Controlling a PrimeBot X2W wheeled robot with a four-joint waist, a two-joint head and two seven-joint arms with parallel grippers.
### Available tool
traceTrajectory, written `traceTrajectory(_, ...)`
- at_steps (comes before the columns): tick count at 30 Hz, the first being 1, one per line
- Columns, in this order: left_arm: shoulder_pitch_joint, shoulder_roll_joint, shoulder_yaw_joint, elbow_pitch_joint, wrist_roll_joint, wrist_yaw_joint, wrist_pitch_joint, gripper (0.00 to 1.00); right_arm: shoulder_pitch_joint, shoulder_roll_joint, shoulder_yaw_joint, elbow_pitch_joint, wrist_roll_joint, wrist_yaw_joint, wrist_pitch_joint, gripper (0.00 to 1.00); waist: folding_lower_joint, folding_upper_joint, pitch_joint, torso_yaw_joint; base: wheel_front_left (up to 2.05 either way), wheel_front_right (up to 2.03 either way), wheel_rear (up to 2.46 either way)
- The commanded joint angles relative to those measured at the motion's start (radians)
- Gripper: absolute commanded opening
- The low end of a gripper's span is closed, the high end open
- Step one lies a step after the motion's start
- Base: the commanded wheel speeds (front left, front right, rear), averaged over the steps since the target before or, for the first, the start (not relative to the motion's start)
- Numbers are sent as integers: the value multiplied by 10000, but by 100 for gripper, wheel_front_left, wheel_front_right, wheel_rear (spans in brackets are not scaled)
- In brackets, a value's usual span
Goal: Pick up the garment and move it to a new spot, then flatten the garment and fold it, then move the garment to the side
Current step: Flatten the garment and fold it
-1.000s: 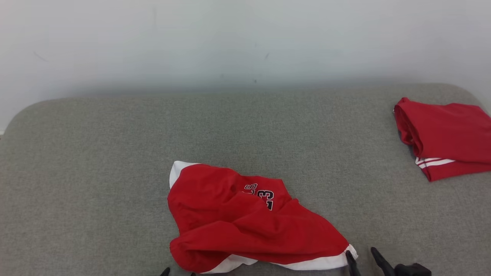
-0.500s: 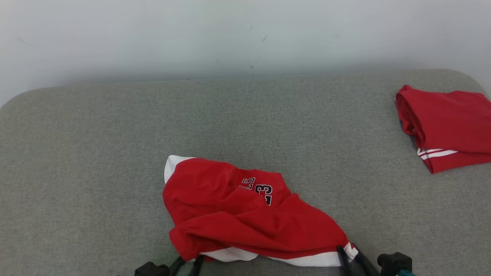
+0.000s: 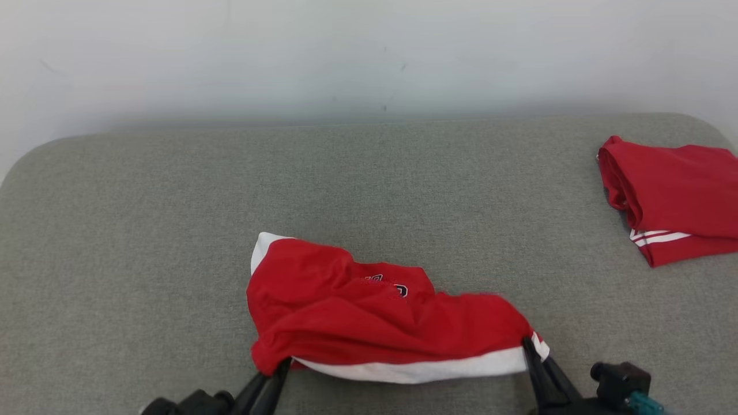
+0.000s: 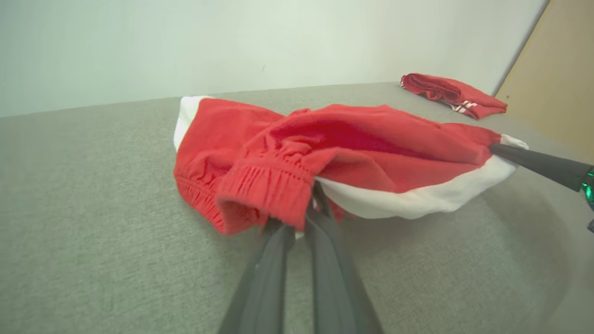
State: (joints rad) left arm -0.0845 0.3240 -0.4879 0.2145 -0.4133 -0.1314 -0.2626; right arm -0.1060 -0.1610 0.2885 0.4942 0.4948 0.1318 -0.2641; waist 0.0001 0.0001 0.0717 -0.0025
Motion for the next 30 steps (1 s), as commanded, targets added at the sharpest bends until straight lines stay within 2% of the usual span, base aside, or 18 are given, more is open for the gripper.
traceTrajectory(1, -206, 110, 50, -139, 28, 20, -29, 0, -150, -96, -21, -149, 100, -27, 5, 0, -1, -1, -17, -60, 0, 0, 0)
traceTrajectory(4, -876, 495, -35, -545, -83, 20, -29, 0, -607, -178, 22, -696, 590, -27, 64, 0, -1, -1, 12, -199, 0, 0, 0)
traceTrajectory(8, -2409, 1185, -715, -759, -541, 20, -29, 0, -1618, -329, -145, -1264, 1419, -25, 533, 0, -1, -1, 300, -367, 0, 0, 0)
traceTrajectory(10, -3595, 1630, -1406, -696, -775, 22, -28, 0, -2372, -370, -260, -1461, 1725, -25, 858, 0, -1, -1, 601, -449, 0, 0, 0)
traceTrajectory(17, -8711, 2631, -3034, -600, -3184, 22, 930, 0, -6273, -156, -1365, -1300, 2612, -27, 2120, 0, -1, -1, 2524, -792, 0, 0, 0)
traceTrajectory(24, -13574, 2714, -3881, 362, -5040, 22, 1629, 0, -11114, 221, -2548, 267, 2309, -25, 3123, 0, -1, -1, 4397, -966, 0, 0, 0)
traceTrajectory(30, -16570, 2448, -4468, 1609, -5914, 22, 1638, 0, -14432, 553, -3182, 1899, 1525, -25, 3011, 0, -1, -1, 5241, -1075, 0, 0, 0)
